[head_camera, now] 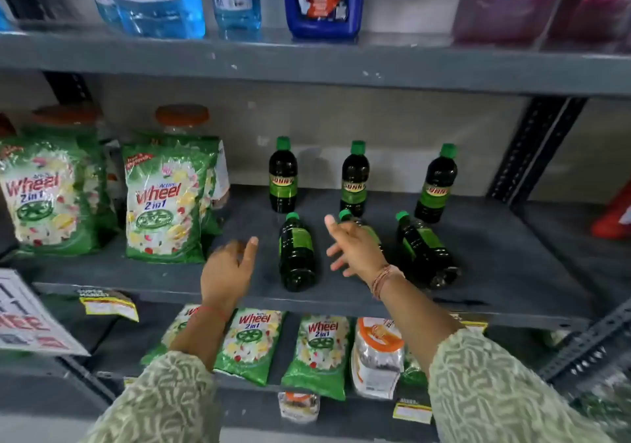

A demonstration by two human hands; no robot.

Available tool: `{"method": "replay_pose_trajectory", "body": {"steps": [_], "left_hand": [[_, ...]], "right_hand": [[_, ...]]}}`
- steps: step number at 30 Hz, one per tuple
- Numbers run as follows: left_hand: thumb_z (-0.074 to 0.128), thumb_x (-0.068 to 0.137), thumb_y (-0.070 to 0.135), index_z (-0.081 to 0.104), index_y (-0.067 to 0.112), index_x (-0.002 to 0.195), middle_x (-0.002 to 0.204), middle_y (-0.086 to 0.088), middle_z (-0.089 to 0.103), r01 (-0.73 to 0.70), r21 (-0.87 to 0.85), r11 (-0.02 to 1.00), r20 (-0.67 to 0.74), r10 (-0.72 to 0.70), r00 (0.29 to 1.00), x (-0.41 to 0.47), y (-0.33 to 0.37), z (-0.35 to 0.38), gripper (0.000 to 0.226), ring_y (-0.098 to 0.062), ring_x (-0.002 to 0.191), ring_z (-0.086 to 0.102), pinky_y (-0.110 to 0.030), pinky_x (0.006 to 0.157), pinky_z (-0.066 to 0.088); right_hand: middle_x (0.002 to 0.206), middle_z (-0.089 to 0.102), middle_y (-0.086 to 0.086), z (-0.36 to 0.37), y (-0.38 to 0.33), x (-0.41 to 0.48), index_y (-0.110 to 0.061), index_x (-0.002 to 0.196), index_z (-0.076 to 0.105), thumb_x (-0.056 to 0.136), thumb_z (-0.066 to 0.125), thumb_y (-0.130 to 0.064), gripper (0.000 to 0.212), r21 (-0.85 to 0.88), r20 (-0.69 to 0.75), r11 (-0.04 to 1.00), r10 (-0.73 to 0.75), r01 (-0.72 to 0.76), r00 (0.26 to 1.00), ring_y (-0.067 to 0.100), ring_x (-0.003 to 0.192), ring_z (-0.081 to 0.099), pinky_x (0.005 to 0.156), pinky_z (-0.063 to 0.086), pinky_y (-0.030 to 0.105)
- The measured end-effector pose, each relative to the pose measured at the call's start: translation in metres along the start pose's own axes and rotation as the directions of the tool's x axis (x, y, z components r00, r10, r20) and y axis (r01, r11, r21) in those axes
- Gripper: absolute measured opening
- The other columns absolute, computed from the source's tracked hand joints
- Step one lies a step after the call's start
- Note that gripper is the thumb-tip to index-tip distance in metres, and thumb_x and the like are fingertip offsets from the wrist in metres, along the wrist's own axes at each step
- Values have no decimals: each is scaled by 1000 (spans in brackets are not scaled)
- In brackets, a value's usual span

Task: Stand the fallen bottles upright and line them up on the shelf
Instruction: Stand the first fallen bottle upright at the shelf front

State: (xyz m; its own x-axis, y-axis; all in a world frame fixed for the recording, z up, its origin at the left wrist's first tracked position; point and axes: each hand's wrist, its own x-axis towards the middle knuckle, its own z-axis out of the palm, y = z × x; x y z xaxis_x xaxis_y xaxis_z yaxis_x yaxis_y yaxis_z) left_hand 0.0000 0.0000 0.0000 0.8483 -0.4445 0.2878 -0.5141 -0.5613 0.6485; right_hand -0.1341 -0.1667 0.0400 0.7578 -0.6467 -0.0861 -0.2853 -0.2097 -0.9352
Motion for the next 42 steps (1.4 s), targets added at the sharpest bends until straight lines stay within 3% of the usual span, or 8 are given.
{"method": "replay_pose_trajectory", "body": {"steps": [4, 7, 13, 19, 26, 31, 36, 42], "left_hand": [[29, 89, 44, 54, 2, 117, 127, -25, 53, -57, 201, 978, 263, 2, 965, 17, -51, 22, 57, -41, 124, 42, -50, 103, 38], [24, 83, 44, 39, 8, 134, 148, -16, 34, -129, 261, 957, 316, 42, 948, 18, -65, 38, 65, -35, 139, 24, -44, 115, 20], [4, 77, 51, 32, 11, 139, 151, -12, 31, -188, 318, 929, 301, 89, 950, 15, -77, 51, 78, -30, 141, 22, -44, 116, 19], [2, 76, 47, 22, 9, 141, 153, -11, 25, -221, 321, 921, 311, 117, 943, 18, -76, 53, 78, -30, 143, 17, -43, 117, 15], [2, 78, 46, 17, 12, 143, 156, -6, 17, -245, 328, 913, 365, 117, 924, 28, -75, 57, 74, -25, 145, 10, -37, 118, 8], [-2, 73, 47, 19, 12, 142, 155, -7, 21, -251, 343, 905, 353, 123, 928, 25, -74, 57, 81, -26, 144, 13, -37, 118, 10], [0, 76, 47, 15, 14, 143, 156, -4, 15, -234, 353, 906, 377, 91, 922, 27, -74, 56, 76, -23, 145, 9, -35, 118, 7], [-4, 71, 50, 17, 14, 143, 156, -4, 16, -233, 350, 907, 368, 95, 925, 27, -73, 55, 83, -22, 145, 10, -35, 119, 8]], "right_hand": [[79, 54, 3, 34, 11, 25, -11, 79, 52, 75, 48, -68, 57, -169, 109, 967, 211, -191, 971, 23, 78, 59, 64, 56, 35], [111, 54, 5, 58, 9, 41, -8, 113, 52, 61, 60, -71, 82, -164, 99, 942, 311, -293, 945, 28, 106, 55, 74, 55, 37], [99, 69, 10, 86, 16, 65, -11, 93, 67, 59, 72, -54, 55, -173, -100, 942, 274, -288, 956, 28, 89, 64, 77, 53, 35], [100, 61, 8, 92, 37, 69, -10, 103, 47, 63, 75, -48, 62, -133, -416, 989, -112, 62, 903, 26, 88, 60, 71, 51, 35], [106, 48, -2, 92, 52, 66, -6, 120, 40, 58, 84, -30, 80, -117, -342, 972, -232, 204, 911, 8, 96, 50, 78, 40, 3], [123, 44, 13, 96, 55, 68, -5, 124, 37, 47, 86, -37, 96, -277, -303, 949, -234, 150, 924, 27, 118, 40, 102, 33, 34], [115, 54, 1, 93, 54, 61, -20, 134, 24, 57, 77, -12, 93, -37, -167, 992, -125, 120, 978, 14, 102, 56, 96, 47, 39], [133, 37, 7, 96, 56, 63, -14, 134, 24, 50, 86, -33, 106, -113, -216, 980, -187, 166, 958, 19, 125, 36, 105, 32, 29]]}}
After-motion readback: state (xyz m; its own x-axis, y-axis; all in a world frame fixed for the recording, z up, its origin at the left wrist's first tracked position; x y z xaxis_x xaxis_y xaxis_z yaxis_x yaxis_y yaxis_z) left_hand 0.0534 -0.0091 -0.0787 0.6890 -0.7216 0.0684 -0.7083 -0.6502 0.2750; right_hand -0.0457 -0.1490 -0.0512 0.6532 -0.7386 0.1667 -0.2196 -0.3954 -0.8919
